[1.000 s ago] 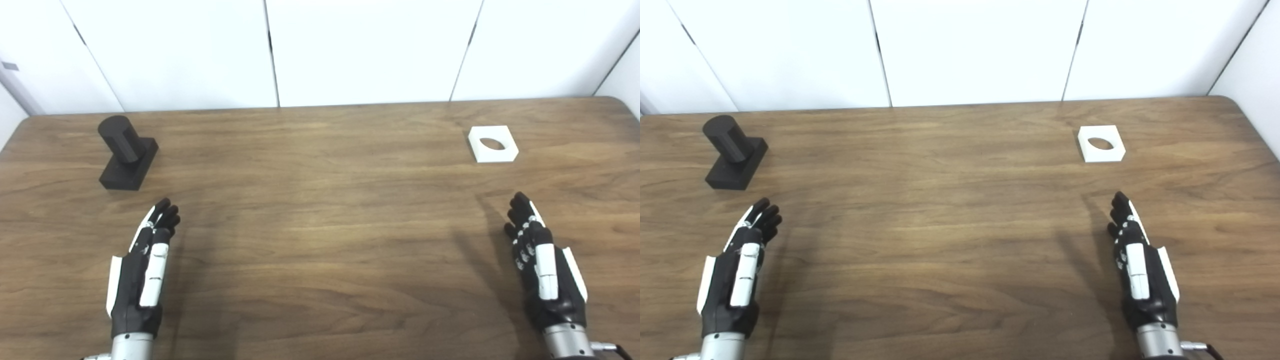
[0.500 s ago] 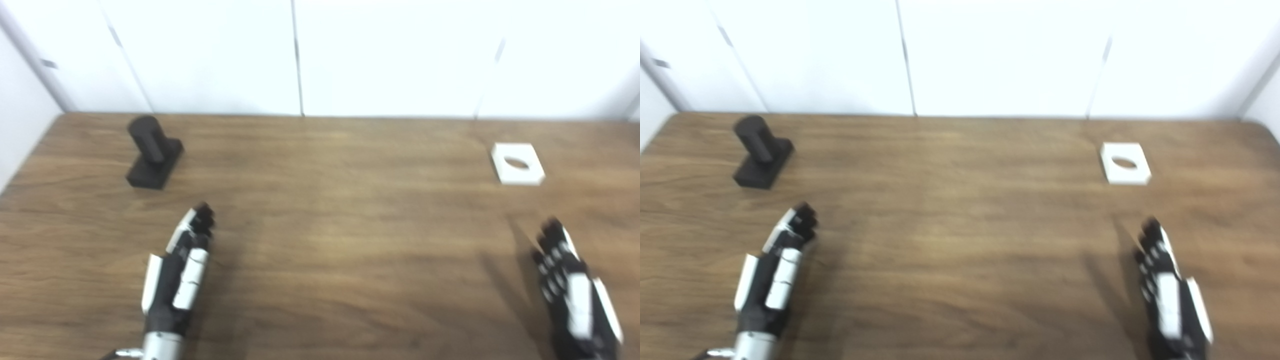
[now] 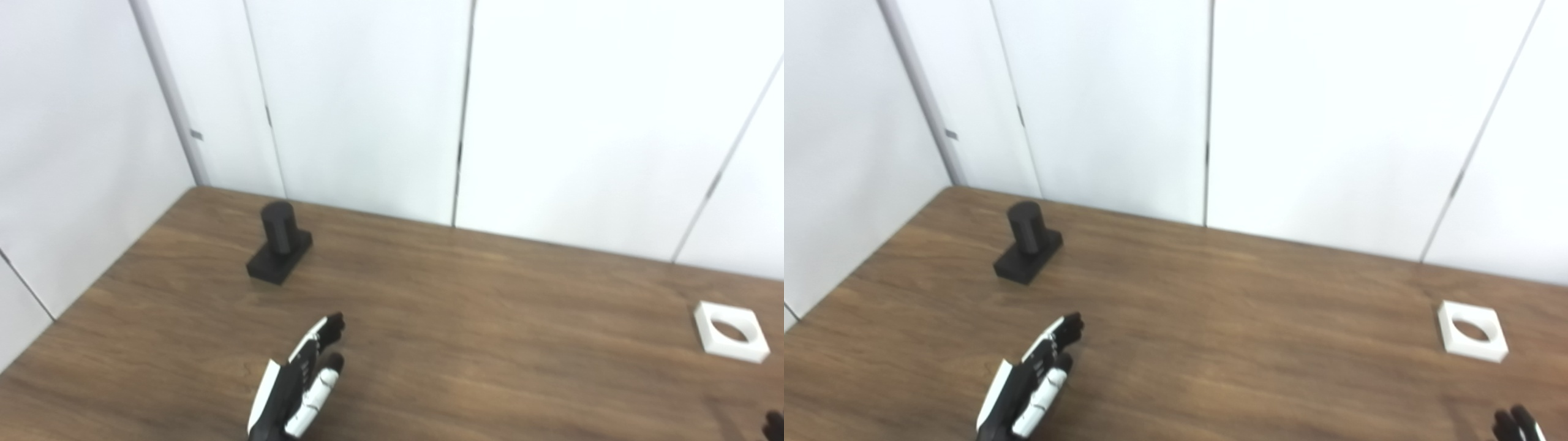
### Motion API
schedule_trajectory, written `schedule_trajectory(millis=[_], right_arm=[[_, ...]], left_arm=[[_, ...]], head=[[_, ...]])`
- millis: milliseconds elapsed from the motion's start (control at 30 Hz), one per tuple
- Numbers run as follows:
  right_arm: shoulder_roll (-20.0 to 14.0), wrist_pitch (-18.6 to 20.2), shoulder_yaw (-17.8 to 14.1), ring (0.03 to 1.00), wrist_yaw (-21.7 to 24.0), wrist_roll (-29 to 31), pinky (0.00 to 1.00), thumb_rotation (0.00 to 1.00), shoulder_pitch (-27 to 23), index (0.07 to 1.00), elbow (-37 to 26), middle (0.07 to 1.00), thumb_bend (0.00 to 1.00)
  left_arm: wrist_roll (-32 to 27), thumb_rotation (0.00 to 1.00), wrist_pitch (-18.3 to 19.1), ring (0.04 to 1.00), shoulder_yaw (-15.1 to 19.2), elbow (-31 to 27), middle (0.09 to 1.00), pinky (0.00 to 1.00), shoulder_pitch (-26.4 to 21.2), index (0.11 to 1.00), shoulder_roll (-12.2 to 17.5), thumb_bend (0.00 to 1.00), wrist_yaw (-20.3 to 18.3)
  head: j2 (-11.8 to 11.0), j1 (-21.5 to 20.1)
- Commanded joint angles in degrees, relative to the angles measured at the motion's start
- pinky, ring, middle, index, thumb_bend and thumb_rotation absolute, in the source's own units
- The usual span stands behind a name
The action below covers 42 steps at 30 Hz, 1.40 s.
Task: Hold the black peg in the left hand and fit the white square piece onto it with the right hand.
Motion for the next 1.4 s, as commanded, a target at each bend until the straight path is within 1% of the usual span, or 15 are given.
schedule_trajectory(millis=[0,200,400,500,600,700,733,767,833,933,1067,1133,1233,1300,1367], right_arm=[[-0.34,-1.85,-0.6,0.939,0.18,0.31,0.93,0.95,-0.73,0.924,2.58,0.92,0.61],[-0.55,-2.07,-0.96,0.94,0.63,0.19,0.96,0.95,-1.1,0.918,3.62,0.912,0.64],[-0.59,-2.69,-1.21,0.921,0.75,0.21,0.92,0.94,-1.64,0.903,4.38,0.9,0.61],[-0.63,-2.8,-1.35,0.923,0.58,-0.21,0.93,0.95,-1.91,0.912,5.02,0.902,0.64],[-0.48,-2.46,-1.45,0.917,0.37,-0.28,0.92,0.94,-1.92,0.901,4.91,0.897,0.64],[-0.44,-1.92,-1.44,0.918,0.34,-0.19,0.93,0.95,-1.73,0.904,4.35,0.896,0.64],[-0.42,-2.0,-1.46,0.915,0.37,-0.12,0.92,0.95,-1.69,0.902,4.32,0.895,0.62],[-0.42,-2.11,-1.48,0.912,0.42,-0.02,0.91,0.94,-1.7,0.902,4.4,0.892,0.62],[-0.39,-2.15,-1.47,0.912,0.51,0.19,0.91,0.94,-1.62,0.9,4.33,0.891,0.61],[-0.31,-2.29,-1.45,0.908,0.53,0.25,0.9,0.93,-1.57,0.891,4.2,0.886,0.61],[-0.11,-2.24,-1.42,0.896,0.34,0.1,0.88,0.92,-1.45,0.882,3.88,0.875,0.62],[-0.05,-2.16,-1.35,0.891,0.42,0.25,0.86,0.92,-1.4,0.878,3.67,0.872,0.62],[-0.05,-2.15,-1.33,0.882,0.36,-0.01,0.84,0.92,-1.26,0.874,3.69,0.865,0.63],[-0.09,-2.07,-1.27,0.877,0.43,0.0,0.83,0.91,-1.17,0.871,3.53,0.863,0.63],[0.0,-1.82,-1.28,0.872,0.16,-0.37,0.82,0.91,-1.06,0.868,3.24,0.859,0.65]], left_arm=[[0.41,0.79,-2.46,0.907,-0.94,2.35,0.907,0.98,0.26,0.911,-4.13,0.6,0.83],[1.6,0.76,-3.91,0.9,-1.18,3.7,0.901,0.92,-0.16,0.9,-4.61,0.58,1.87],[2.75,0.73,-4.83,0.895,-1.47,4.84,0.896,0.9,-0.78,0.895,-5.24,0.55,3.38],[3.58,0.71,-4.16,0.902,-1.71,4.44,0.912,0.9,-0.54,0.91,-5.38,0.52,4.01],[4.76,0.66,-4.17,0.901,-1.9,3.87,0.919,0.88,-0.2,0.917,-5.6,0.48,5.02],[7.1,0.62,-2.44,0.91,-1.93,1.31,0.921,0.91,0.58,0.926,-5.87,0.52,6.34],[7.78,0.58,-3.09,0.906,-1.78,0.69,0.916,0.9,0.55,0.921,-5.85,0.54,6.95],[9.15,0.51,-3.51,0.898,-1.54,0.11,0.906,0.87,0.38,0.911,-5.74,0.55,7.77],[12.49,0.48,-3.29,0.879,-0.87,-1.1,0.887,0.84,-0.11,0.892,-5.45,0.59,9.58],[16.06,0.49,0.05,0.891,0.24,-3.47,0.89,0.86,-0.9,0.895,-5.22,0.69,11.47],[21.58,0.49,6.25,0.872,2.24,-7.19,0.893,0.8,-2.49,0.899,-4.75,0.82,13.34],[26.25,0.53,10.04,0.885,3.15,-8.78,0.898,0.84,-3.45,0.886,-3.97,0.86,13.98],[29.8,0.57,14.79,0.9,4.51,-10.28,0.906,0.88,-5.07,0.882,-2.23,0.92,13.59],[32.27,0.6,17.73,0.896,5.36,-10.86,0.91,0.85,-6.14,0.893,-1.18,0.96,13.28],[33.7,0.62,19.23,0.899,6.17,-10.82,0.914,0.81,-7.23,0.892,-0.2,0.98,13.47]], head=[[-0.38,0.41],[-1.09,0.64],[-0.77,0.79],[-0.75,0.77],[-0.68,0.61],[-0.25,0.35],[-0.19,0.17],[-0.07,0.11],[0.07,0.01],[0.17,-0.09],[0.47,-0.42],[0.6,-0.61],[0.76,-0.86],[0.82,-0.93],[0.91,-0.82]])
